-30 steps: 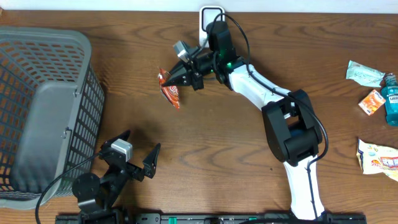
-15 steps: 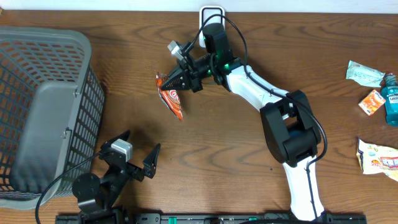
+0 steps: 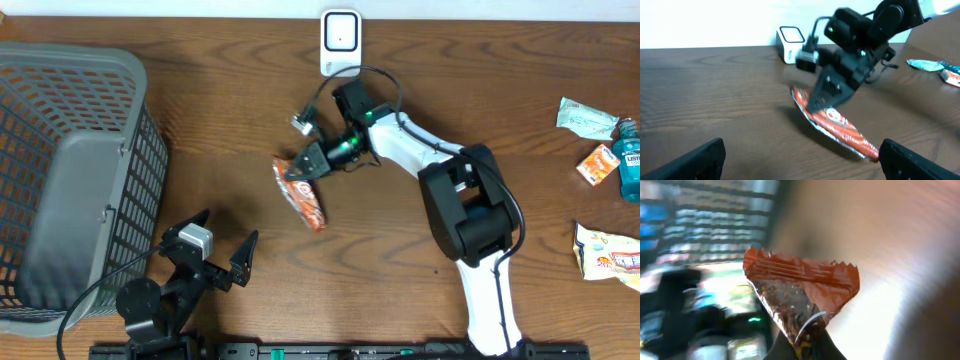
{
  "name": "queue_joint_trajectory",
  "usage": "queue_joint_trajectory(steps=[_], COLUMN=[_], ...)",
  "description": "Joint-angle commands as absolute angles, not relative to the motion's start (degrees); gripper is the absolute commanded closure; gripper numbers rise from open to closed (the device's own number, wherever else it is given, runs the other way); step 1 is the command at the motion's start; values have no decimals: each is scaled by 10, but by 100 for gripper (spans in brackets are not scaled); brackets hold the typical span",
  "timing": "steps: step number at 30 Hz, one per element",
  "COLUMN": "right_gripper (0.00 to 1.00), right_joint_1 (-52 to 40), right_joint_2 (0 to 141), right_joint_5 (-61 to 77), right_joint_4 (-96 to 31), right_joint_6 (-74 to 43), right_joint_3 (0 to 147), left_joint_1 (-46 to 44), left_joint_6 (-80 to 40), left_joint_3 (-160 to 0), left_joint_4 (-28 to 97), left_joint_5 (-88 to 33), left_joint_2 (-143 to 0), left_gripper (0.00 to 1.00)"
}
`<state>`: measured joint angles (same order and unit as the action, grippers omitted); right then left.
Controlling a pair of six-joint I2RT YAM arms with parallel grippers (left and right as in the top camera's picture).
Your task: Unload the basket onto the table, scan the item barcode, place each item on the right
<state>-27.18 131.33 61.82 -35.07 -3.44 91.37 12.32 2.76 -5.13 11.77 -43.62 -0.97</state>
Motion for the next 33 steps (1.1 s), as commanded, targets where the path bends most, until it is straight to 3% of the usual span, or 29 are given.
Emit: queue_joint_trajectory(steps=[1,7,9,10,11,13,20,25,33], right_gripper=[99,96,72,56,33,1,1,1,1], right_joint_1=[-262,-262,-261,-261,-261,-259,-260,-313,-415], right_joint_2=[1305,1305,1305,1305,1305,1303,1227,1170,1159], right_joint_5=[468,466,441,404,344,306,258,-19,-170], right_joint_4=[-375,-377,-378,-378,-379,-385,-448,-496,-608], right_joint_6=[-4,8,6,0,-17,-27,-28,-118,-289], right_joint_3=[901,871,861,856,855,861,921,921,921], left_joint_1=[124,124,124,124,124,124,124,124,124], left_joint_6=[25,25,25,25,25,25,25,25,25], left_joint_3=[-42,-42,-42,-42,-42,-42,-42,-42,-42], left_joint_4=[130,130,130,130,130,130,130,130,130], left_joint_5=[-444,-444,-444,-444,-444,-444,-444,-444,-444], left_joint_2=[-7,-7,-7,-7,-7,-7,-7,-7,-7], left_gripper=[2,2,2,2,2,2,2,2,2])
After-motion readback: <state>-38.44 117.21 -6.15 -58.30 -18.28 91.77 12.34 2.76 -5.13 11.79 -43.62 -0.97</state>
